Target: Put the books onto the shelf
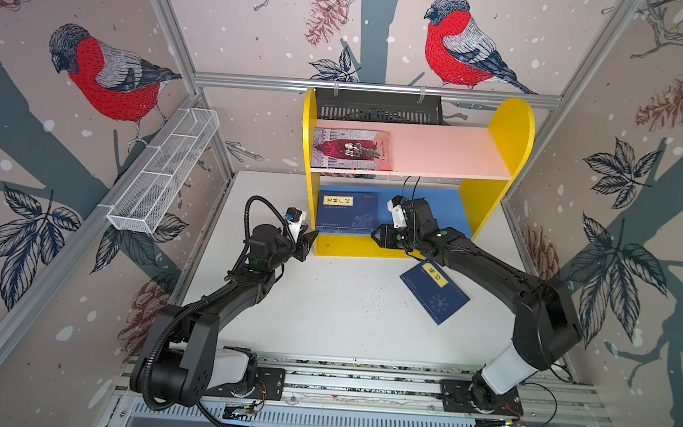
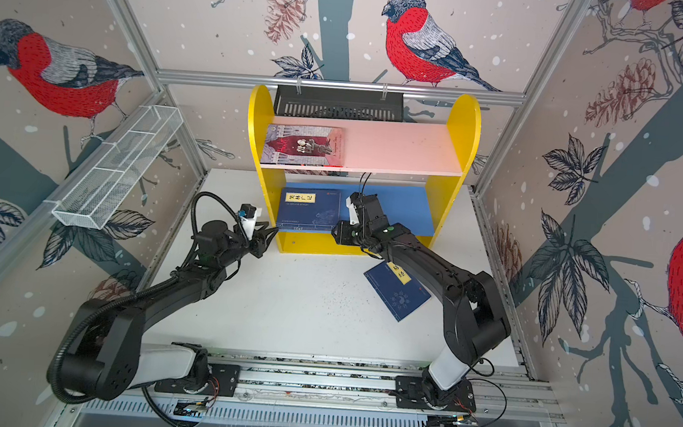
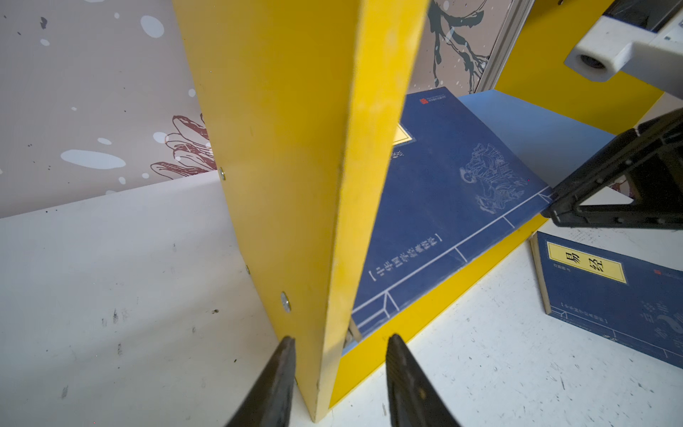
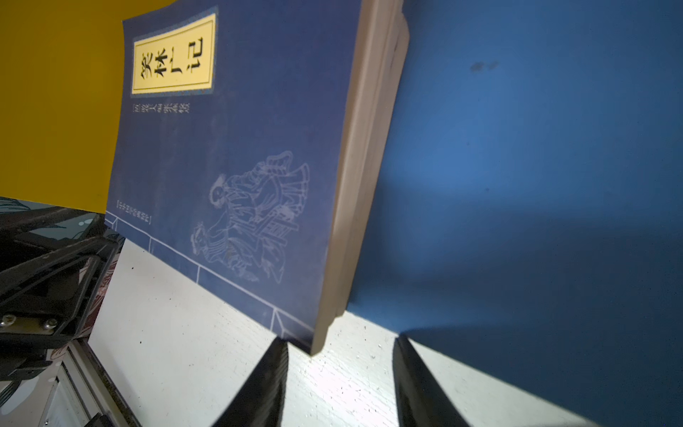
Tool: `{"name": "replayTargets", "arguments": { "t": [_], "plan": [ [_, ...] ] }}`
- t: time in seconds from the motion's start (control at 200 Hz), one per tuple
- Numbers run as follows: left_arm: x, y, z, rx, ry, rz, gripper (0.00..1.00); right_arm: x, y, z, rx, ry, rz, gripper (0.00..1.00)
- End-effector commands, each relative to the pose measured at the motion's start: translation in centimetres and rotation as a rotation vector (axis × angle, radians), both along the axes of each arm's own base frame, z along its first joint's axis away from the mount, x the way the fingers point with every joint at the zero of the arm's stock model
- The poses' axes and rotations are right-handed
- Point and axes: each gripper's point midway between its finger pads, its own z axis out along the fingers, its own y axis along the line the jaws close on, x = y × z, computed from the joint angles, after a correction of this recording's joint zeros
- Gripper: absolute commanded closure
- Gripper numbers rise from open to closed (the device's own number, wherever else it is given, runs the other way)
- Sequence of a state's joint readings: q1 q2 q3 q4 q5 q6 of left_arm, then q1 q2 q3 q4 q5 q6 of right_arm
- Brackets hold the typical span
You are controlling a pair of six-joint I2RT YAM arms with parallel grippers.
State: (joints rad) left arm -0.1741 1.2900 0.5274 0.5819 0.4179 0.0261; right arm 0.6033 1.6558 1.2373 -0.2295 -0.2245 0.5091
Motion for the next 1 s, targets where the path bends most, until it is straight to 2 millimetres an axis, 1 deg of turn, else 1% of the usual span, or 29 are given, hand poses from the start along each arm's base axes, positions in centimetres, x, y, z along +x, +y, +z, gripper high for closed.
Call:
{"name": "replayTargets", "arguments": {
  "t": [0.0, 0.31, 0.53, 0.855, 0.995],
  "plan": [
    [0.0, -0.2, 0.9, 0.001, -0.045, -0.013, 0.58, 1.6, 0.3, 1.9, 0.015, -0.114, -0.013, 0.52],
    [0.0, -0.2, 0.9, -0.002, -0.046, -0.013, 0.58, 1.4, -0.3, 2.7, 0.004, -0.144, -0.026, 0.50],
    [0.0, -0.3, 1.0, -0.005, -0.045, -0.015, 0.58, 1.3, -0.1, 2.6, 0.002, -0.139, -0.018, 0.50],
    [0.0, -0.3, 1.0, -0.006, -0.044, -0.019, 0.58, 0.1, -0.2, 3.3, 0.013, -0.162, -0.004, 0.57],
    [0.0, -0.4, 1.0, -0.006, -0.042, -0.019, 0.58, -0.3, -0.3, 3.1, 0.022, -0.160, 0.001, 0.60]
  ]
}}
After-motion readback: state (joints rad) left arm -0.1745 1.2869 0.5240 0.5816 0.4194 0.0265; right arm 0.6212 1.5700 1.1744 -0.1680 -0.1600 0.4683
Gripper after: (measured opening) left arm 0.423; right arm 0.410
